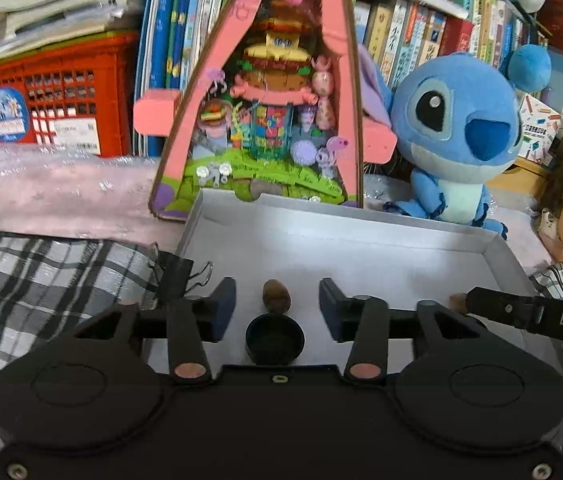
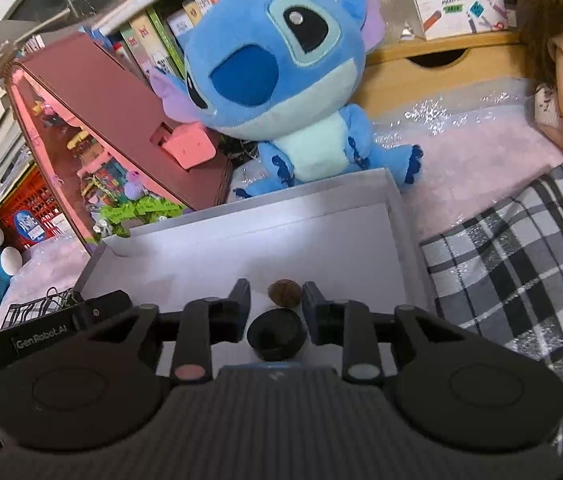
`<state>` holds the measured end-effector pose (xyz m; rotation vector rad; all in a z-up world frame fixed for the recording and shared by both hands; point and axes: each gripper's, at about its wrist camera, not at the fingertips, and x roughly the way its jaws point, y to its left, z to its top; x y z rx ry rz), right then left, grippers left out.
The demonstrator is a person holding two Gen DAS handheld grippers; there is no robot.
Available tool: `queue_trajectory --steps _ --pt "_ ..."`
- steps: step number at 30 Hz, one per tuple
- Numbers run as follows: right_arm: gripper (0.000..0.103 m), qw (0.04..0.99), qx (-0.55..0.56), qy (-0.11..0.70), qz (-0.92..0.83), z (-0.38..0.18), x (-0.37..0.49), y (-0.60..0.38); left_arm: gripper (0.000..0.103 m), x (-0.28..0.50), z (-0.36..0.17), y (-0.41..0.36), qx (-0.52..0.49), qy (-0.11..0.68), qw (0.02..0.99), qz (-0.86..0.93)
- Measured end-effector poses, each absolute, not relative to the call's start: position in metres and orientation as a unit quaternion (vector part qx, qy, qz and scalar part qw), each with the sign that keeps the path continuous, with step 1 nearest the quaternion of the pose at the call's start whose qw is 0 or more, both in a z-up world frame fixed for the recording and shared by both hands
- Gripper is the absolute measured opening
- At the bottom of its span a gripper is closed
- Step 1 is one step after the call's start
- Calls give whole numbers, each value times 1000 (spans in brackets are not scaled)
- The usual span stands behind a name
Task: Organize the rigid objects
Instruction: 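Carry both brown beads into the white box and open both tools to release them, then withdraw both open tools from the box back over the cloth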
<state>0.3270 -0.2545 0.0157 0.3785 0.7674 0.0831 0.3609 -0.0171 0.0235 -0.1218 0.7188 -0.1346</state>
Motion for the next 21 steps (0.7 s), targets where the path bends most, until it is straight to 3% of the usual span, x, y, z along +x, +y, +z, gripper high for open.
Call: queue_trajectory --steps 2,4,6,16,21 --pt "55 912 185 365 39 20 321 -256 55 351 29 -18 -59 336 938 -60" --pt "62 915 185 357 40 25 315 -258 70 340 33 -19 -63 330 940 -57" --pt "66 920 175 348 42 29 306 -257 77 328 38 -21 -55 321 944 -53" --pt "84 933 150 316 88 49 251 -255 84 269 58 -16 -51 301 949 -81" --pt "87 938 127 301 113 51 217 -249 84 237 60 -8 -48 294 951 -83"
